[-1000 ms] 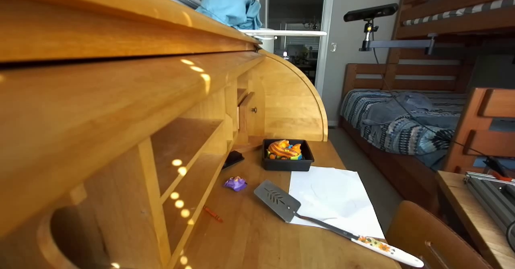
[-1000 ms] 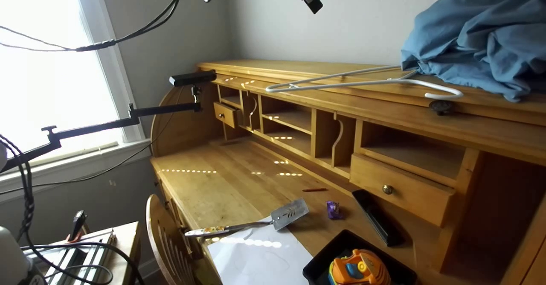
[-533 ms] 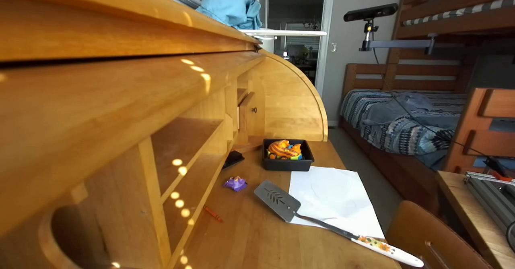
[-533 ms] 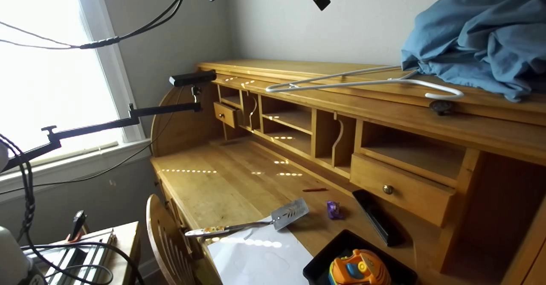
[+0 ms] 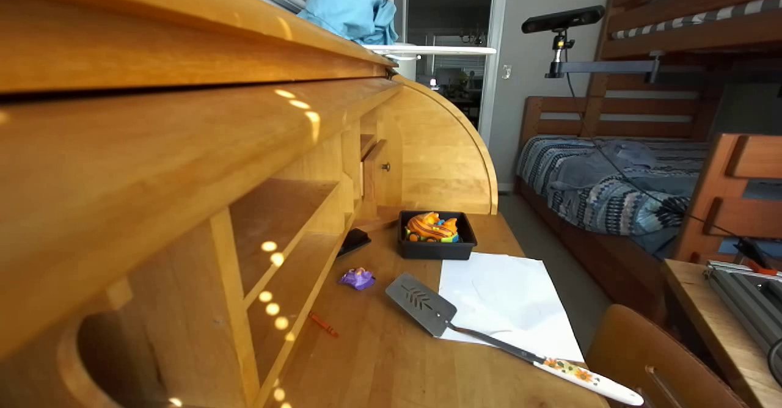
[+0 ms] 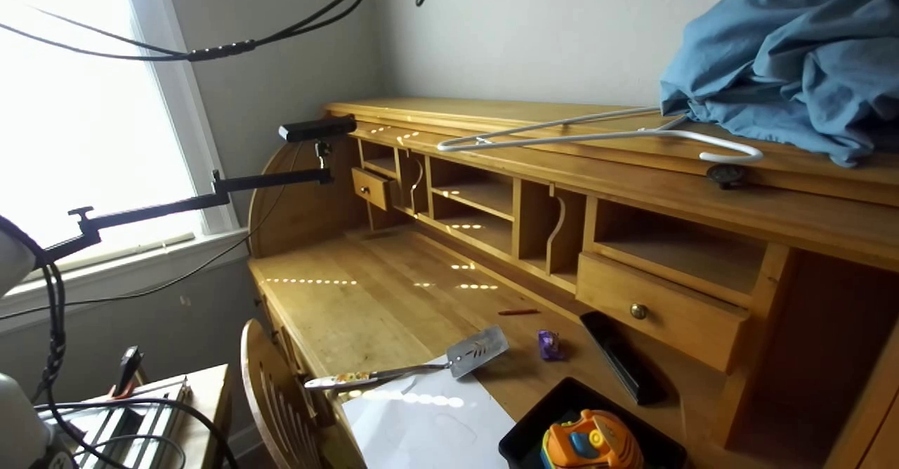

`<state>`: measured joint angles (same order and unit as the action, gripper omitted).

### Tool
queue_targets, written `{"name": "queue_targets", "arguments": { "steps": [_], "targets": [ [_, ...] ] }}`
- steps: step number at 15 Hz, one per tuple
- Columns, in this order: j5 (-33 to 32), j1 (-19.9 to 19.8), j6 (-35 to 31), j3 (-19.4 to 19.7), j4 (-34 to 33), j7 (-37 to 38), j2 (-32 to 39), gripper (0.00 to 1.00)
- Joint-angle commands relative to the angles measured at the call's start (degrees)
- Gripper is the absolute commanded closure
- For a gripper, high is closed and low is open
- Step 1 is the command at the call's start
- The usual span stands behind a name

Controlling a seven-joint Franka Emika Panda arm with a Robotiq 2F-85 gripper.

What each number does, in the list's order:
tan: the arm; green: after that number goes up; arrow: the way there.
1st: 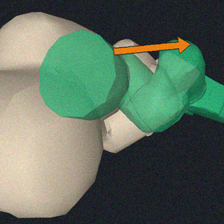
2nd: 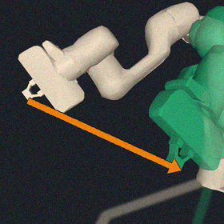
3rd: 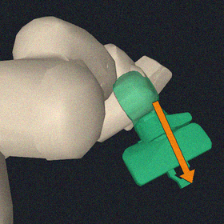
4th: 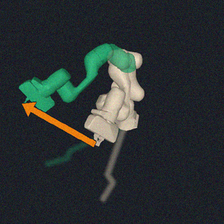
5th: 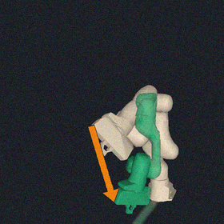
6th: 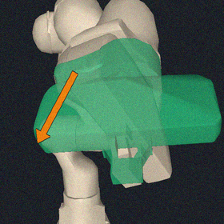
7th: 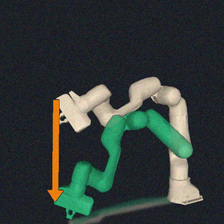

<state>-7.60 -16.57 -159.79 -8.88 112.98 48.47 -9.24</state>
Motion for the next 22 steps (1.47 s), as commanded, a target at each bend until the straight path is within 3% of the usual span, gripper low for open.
{"name": "queue_targets", "arguments": {
  "steps": [1, 4, 8, 15, 16, 22],
  "targets": [
    [-10.12, -4.08, -0.74, -3.00, -7.20, 13.85, 5.85, 0.00],
    [-16.77, -3.61, 0.88, -4.23, -13.70, 20.91, 10.15, 0.00],
    [-19.78, -1.98, 4.36, -4.86, -19.56, 24.40, 14.36, 0.00],
    [-20.58, -1.55, 7.61, -3.62, -19.46, 29.82, 16.48, 0.00],
    [-20.53, -1.55, 7.92, -3.48, -19.63, 30.29, 16.87, 0.22],
    [-20.68, -1.29, 8.31, -2.95, -19.64, 32.03, 17.59, 0.62]
  ]
}}
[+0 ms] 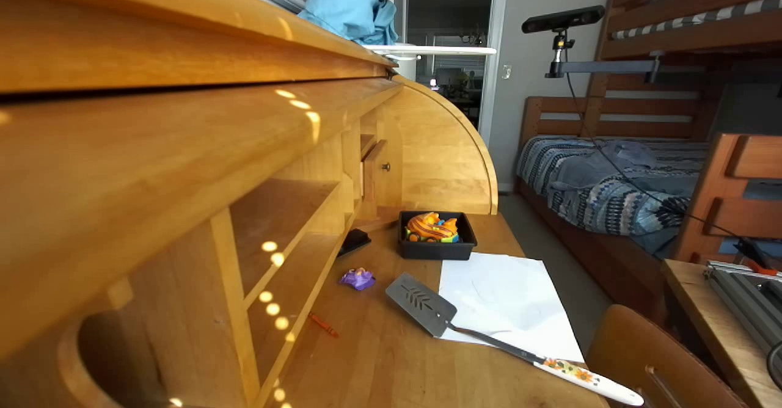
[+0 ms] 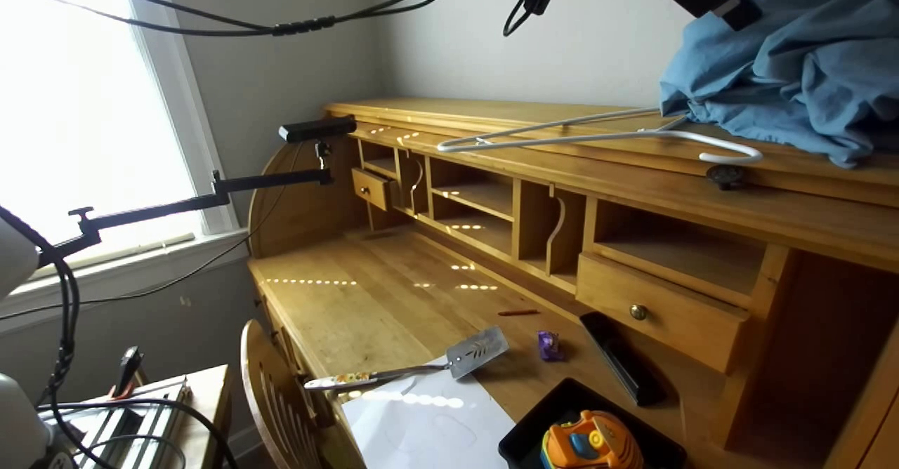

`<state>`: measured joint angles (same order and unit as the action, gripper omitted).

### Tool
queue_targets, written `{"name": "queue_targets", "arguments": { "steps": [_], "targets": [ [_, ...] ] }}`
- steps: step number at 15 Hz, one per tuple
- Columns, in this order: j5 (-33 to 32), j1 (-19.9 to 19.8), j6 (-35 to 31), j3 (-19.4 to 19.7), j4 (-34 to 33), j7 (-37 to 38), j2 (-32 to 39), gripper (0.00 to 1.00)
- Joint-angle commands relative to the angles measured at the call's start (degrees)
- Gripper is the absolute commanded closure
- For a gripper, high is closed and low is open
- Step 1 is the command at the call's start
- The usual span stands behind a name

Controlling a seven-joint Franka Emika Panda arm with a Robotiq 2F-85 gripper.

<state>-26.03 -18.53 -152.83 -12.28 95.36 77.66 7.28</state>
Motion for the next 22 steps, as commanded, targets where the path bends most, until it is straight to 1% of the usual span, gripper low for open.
{"name": "queue_targets", "arguments": {
  "steps": [1, 5, 7, 10, 13, 17, 20, 22],
  "targets": [
    [-2.58, 0.75, 1.25, 0.48, -2.02, 3.14, 1.05, 0.70],
    [-3.55, 0.92, 1.18, 0.48, -2.19, 3.85, 1.00, 0.99],
    [-3.86, 0.87, 1.05, 0.48, -2.22, 3.86, 0.89, 1.00],
    [-4.80, 0.83, 0.53, 0.64, -3.12, 4.12, 0.60, 0.99],
    [-8.51, 0.63, -1.29, 1.56, -6.29, 6.45, 0.12, 0.99],
    [-18.77, 0.81, -5.69, 3.90, -12.83, 14.06, 0.07, 0.99],
    [-27.45, 1.36, -7.09, 5.23, -18.71, 21.38, 0.20, 0.99],
    [-32.64, 1.77, -6.76, 5.46, -22.72, 26.02, -0.08, 0.99]
  ]
}}
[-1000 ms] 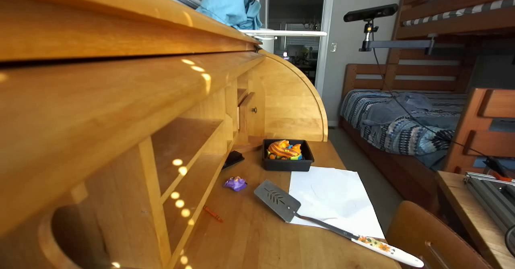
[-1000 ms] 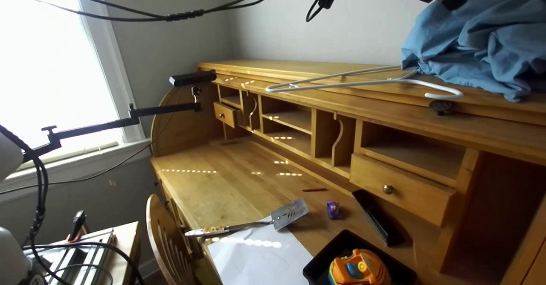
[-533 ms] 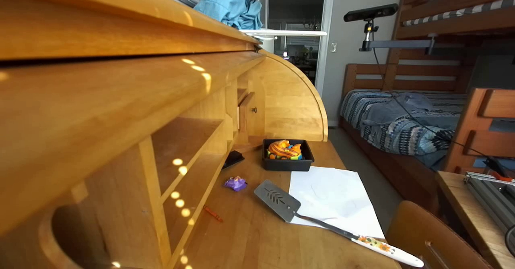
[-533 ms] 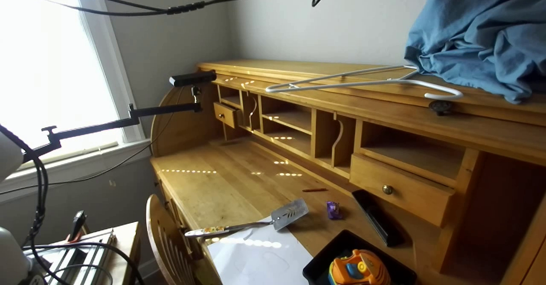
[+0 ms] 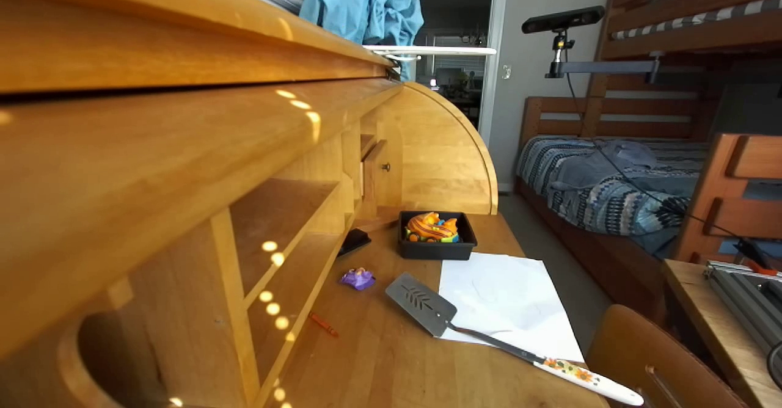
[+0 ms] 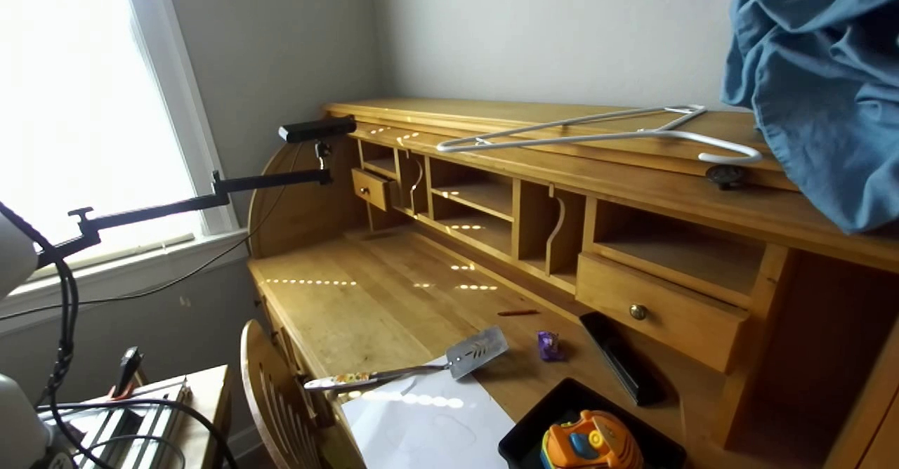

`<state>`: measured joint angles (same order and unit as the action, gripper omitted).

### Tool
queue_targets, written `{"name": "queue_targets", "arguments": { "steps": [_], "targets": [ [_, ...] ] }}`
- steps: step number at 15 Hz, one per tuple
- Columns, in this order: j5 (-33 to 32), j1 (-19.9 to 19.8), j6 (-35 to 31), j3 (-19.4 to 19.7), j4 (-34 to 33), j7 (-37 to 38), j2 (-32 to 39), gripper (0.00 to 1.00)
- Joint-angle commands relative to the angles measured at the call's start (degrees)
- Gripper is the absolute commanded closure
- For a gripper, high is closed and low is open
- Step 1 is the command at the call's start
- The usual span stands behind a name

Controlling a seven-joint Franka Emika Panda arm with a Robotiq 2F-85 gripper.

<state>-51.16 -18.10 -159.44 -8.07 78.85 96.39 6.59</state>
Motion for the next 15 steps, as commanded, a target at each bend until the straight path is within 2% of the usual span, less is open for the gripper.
{"name": "queue_targets", "arguments": {
  "steps": [1, 3, 7, 8, 10, 13, 15],
  "targets": [
    [-8.04, 1.50, 1.20, 0.81, -7.24, 8.01, -0.19, 0.99],
    [-4.72, 0.56, 0.15, 0.10, -5.09, 4.76, -0.45, 0.96],
    [-4.72, 1.19, 0.83, -0.10, -6.25, 4.77, -1.26, 0.96],
    [-4.72, 1.18, 0.84, -0.10, -6.25, 4.77, -1.18, 0.99],
    [-4.80, 1.02, 1.54, 0.24, -2.97, 8.11, -3.43, 0.99],
    [-8.62, 1.58, 1.28, 0.66, 1.65, 17.56, -7.11, 0.99],
    [-7.21, 1.81, 0.29, -0.19, 6.25, 21.19, -10.10, 0.99]
  ]
}}
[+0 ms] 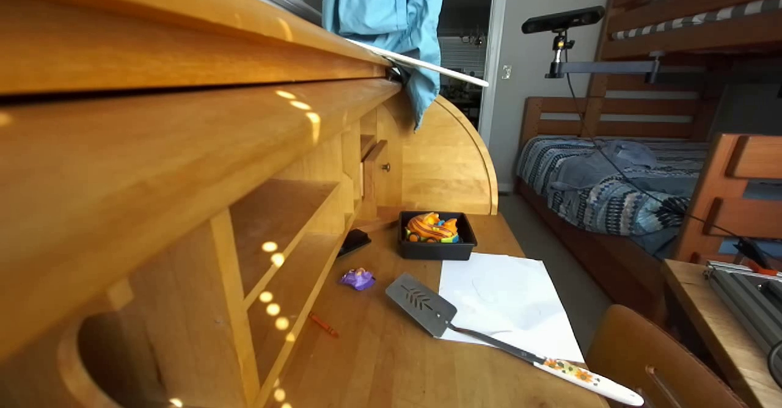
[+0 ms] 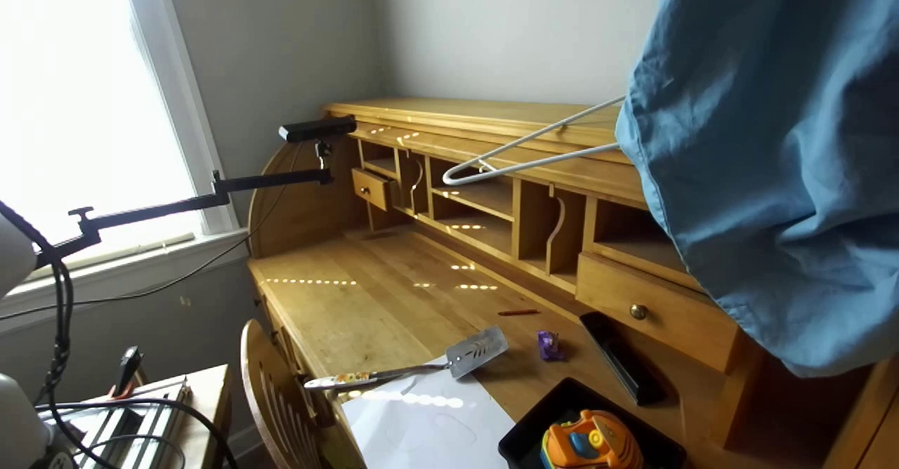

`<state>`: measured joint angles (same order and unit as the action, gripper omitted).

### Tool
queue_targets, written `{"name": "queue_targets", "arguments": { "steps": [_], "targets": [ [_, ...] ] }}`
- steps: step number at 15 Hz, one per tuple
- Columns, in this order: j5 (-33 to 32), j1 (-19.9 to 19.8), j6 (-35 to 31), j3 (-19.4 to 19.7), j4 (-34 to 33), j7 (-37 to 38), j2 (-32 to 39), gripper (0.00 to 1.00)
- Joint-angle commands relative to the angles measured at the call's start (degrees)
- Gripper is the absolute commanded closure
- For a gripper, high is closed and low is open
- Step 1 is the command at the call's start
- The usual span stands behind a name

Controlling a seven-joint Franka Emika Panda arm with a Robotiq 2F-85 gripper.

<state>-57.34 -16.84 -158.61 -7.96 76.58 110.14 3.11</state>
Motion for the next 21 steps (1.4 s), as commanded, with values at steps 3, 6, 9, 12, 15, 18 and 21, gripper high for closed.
{"name": "queue_targets", "arguments": {
  "steps": [3, 6, 9, 12, 15, 18, 21],
  "targets": [
    [6.26, 2.11, -4.23, -1.98, 18.06, 7.85, -10.61, 0.99],
    [10.07, 5.41, -7.69, -4.14, 27.02, 8.52, -13.09, 0.99],
    [15.88, 9.85, -12.29, -5.49, 35.67, 6.53, -14.72, 0.99],
    [23.74, 15.67, -19.36, -4.38, 43.09, 2.19, -13.30, 0.99],
    [35.62, 21.62, -27.07, -3.03, 48.51, -7.32, -9.32, 0.99],
    [43.85, 34.92, -32.26, 3.64, 53.38, -12.50, -6.72, 0.99],
    [37.59, 37.91, -36.09, 7.08, 58.67, -7.44, -10.42, 0.99]
  ]
}}
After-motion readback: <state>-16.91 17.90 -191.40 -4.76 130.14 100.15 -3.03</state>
